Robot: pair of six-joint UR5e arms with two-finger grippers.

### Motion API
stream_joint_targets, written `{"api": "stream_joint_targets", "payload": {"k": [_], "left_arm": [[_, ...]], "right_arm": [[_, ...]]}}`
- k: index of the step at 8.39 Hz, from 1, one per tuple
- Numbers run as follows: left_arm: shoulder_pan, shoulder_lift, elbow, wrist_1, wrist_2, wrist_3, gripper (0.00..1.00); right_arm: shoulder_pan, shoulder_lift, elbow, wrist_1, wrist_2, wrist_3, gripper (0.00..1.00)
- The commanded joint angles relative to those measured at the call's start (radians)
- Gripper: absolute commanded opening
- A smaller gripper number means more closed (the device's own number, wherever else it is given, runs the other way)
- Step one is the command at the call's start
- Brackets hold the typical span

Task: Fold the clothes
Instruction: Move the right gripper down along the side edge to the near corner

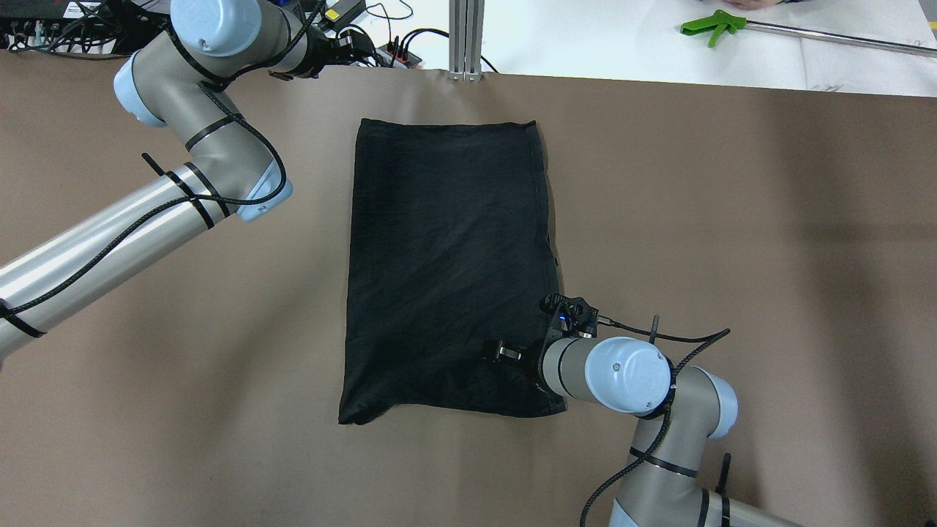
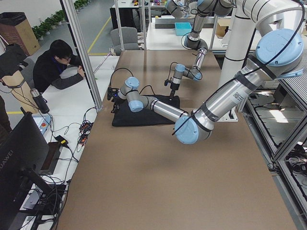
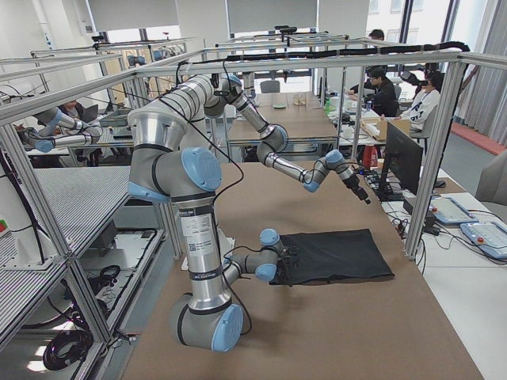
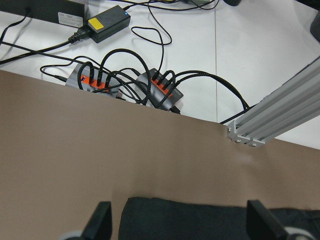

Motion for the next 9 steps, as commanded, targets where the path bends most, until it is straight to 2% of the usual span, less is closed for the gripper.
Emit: {"api": "stream_joint_targets", "payload": {"k": [1,2,7,8,9], "left_arm": [[0.002,0.000,0.000,0.000,0.002,0.000,0.95],[0.014,0.000,0.000,-0.001,0.002,0.000,0.95],[0.008,0.014,-0.022,-0.004,-0.021,0.000,0.95],[0.011,0.036,-0.059,-0.003,-0.064,-0.009,0.95],[0.022,0.090,-0.132,-0.006,-0.117,-0.117,0.95]], "right_arm": [[-0.001,0.078,-0.073,-0.004,-0.013,0.138,0.27],[-0.001,0.080,-0.072,-0.004,-0.013,0.141,0.00],[0.004,0.066,-0.006,0.000,-0.003,0.138,0.00],[0.004,0.063,0.008,-0.002,-0.003,0.137,0.00],[0.004,0.046,0.023,0.007,-0.001,0.134,0.00]]}}
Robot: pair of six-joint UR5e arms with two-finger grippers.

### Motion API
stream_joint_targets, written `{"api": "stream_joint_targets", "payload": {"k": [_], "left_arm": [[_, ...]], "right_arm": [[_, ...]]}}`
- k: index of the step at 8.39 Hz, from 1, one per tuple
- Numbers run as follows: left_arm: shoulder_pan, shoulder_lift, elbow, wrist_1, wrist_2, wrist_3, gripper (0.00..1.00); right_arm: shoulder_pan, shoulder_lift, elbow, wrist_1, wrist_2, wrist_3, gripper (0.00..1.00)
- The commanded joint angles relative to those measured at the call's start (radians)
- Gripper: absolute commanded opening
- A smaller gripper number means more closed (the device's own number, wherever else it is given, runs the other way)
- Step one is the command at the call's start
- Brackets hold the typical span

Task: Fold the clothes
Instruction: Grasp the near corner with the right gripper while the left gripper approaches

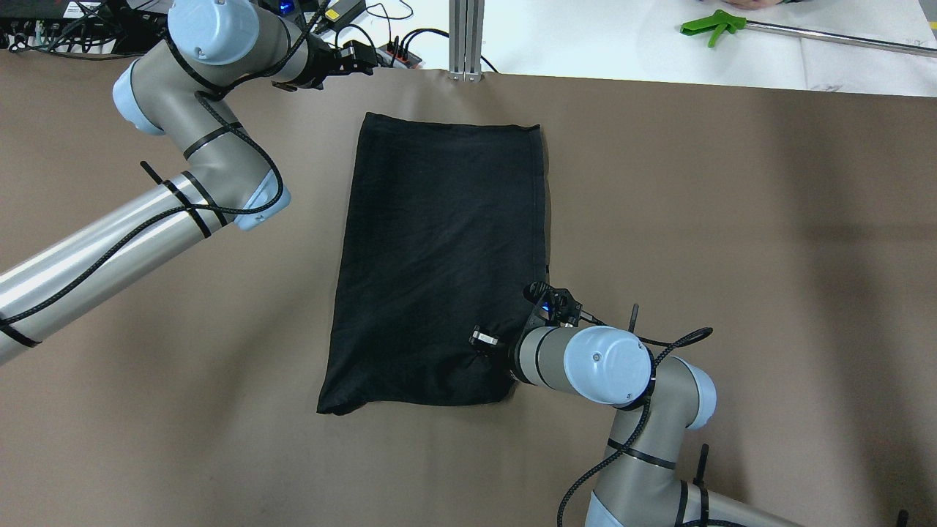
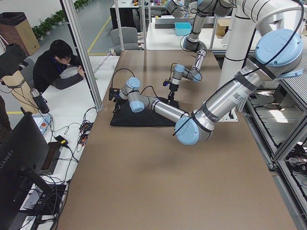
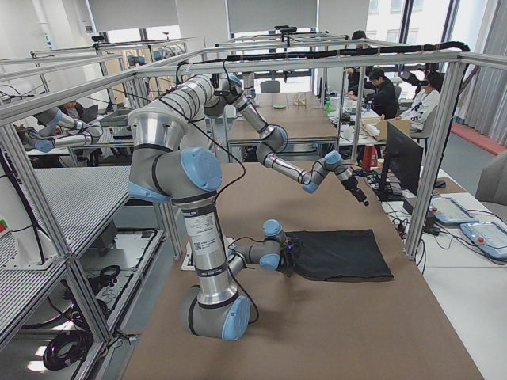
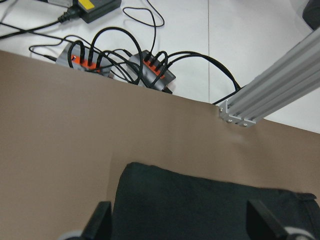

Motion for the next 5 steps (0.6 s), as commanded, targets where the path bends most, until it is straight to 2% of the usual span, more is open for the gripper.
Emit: {"api": "stream_joint_targets", "payload": {"k": [1,2,3,5], "left_arm": [[0.059,0.144,-0.220,-0.005,-0.075,-0.235,0.95],[0.114,0.245,-0.373,-0.004,-0.052,-0.327,0.95],[0.193,0.364,-0.525,-0.001,0.020,-0.389,0.95],[0.355,0.535,-0.715,0.001,0.153,-0.456,0.95]], "right_arm": [[0.000,-0.033,0.051,0.009,0.004,-0.007,0.00],[-0.001,-0.041,0.071,0.009,0.002,-0.007,0.00],[0.000,-0.050,0.080,0.011,0.004,-0.012,0.00],[-0.001,-0.050,0.092,0.011,0.002,-0.015,0.00]]}}
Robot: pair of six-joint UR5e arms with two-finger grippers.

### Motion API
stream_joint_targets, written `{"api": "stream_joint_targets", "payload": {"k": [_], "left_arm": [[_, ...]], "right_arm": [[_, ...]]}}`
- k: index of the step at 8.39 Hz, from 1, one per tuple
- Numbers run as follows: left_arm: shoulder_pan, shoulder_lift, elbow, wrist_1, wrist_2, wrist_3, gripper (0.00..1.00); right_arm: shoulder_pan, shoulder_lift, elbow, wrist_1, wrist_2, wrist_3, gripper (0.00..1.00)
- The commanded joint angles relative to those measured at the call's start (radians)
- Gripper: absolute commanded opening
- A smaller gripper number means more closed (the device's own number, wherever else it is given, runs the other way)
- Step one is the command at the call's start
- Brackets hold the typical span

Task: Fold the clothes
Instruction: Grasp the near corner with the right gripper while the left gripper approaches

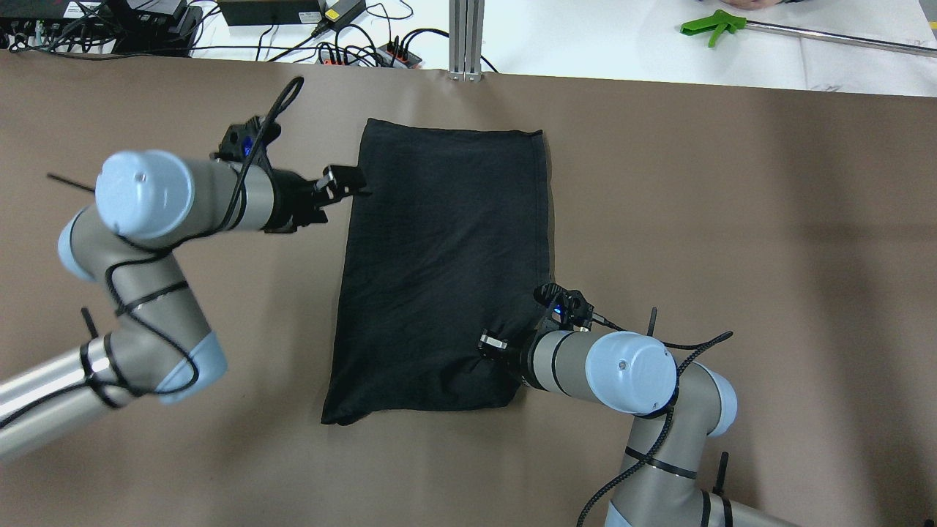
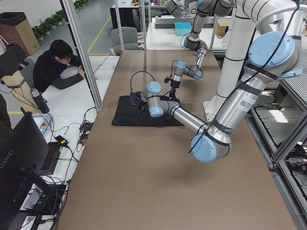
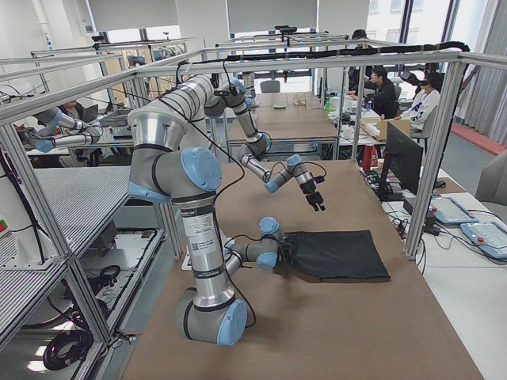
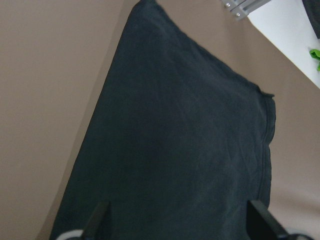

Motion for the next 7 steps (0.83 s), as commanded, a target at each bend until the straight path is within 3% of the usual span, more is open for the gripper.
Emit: {"api": "stream_joint_targets", "payload": {"k": [1,4,7], "left_arm": [[0.216,0.208,-0.235,0.002,0.172,-0.112,0.95],[0.425,0.263,-0.175,-0.020,0.378,-0.176,0.95],[0.447,0.282,-0.159,-0.023,0.386,-0.201,0.95]], "right_arm": [[-0.001,-0.002,0.016,0.001,-0.003,-0.003,0.00],[-0.001,-0.002,0.016,-0.002,-0.013,-0.004,0.00],[-0.001,-0.008,0.016,-0.007,-0.030,-0.004,0.00]]}}
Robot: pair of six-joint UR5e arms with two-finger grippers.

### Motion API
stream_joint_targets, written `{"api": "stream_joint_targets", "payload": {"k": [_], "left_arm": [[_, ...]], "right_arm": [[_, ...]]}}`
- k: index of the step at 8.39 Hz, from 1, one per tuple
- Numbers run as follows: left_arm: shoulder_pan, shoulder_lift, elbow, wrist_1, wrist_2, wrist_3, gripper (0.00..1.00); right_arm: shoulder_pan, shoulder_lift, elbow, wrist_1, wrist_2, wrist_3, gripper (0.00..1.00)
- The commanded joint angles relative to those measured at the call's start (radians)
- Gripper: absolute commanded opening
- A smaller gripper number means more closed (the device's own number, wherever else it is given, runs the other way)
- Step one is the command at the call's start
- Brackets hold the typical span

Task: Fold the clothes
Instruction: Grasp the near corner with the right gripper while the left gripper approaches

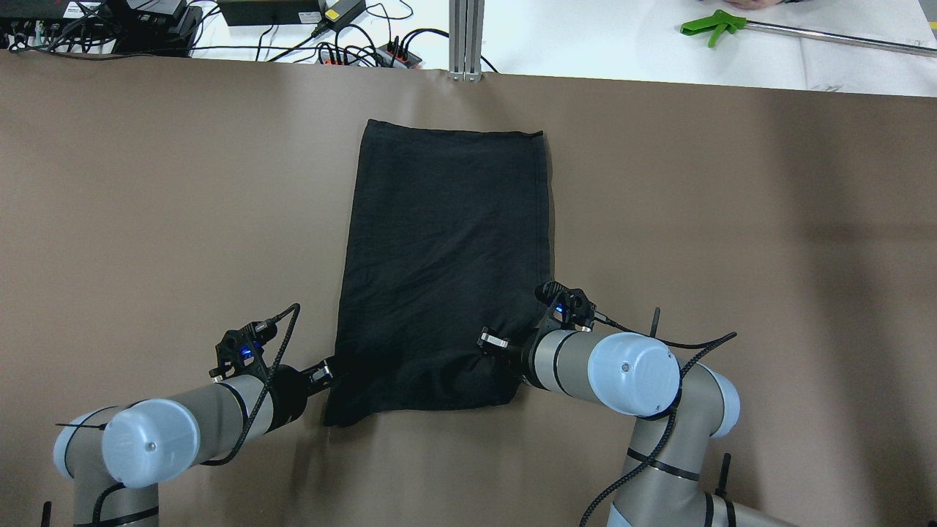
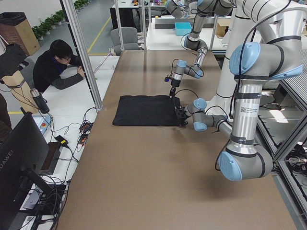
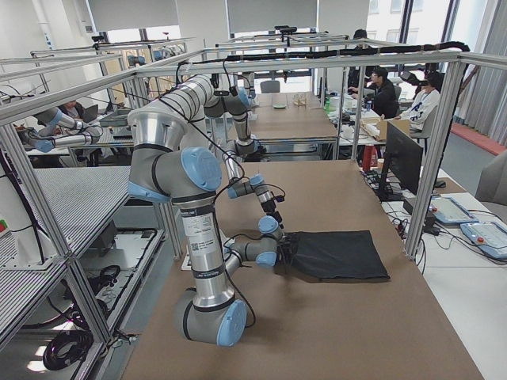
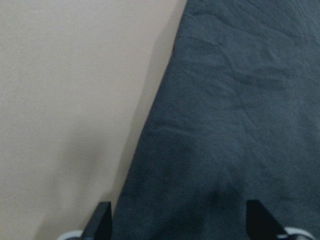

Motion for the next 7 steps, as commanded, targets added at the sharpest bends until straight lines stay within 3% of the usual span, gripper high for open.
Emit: {"api": "stream_joint_targets", "payload": {"k": [1,5,6,7], "left_arm": [[0.045,0.015,0.008,0.050,0.012,-0.010,0.95],[0.094,0.001,0.003,0.052,0.048,-0.010,0.94],[0.097,-0.003,0.004,0.052,0.048,-0.010,0.88],[0.093,0.003,-0.009,0.052,0.048,-0.010,0.72]], "right_arm": [[0.001,-0.009,0.002,-0.002,-0.024,0.000,0.00],[0.003,-0.022,0.008,-0.002,-0.025,0.000,0.00],[0.003,-0.026,0.014,-0.002,-0.030,0.000,0.00],[0.003,-0.034,0.025,-0.004,-0.030,0.000,0.00]]}}
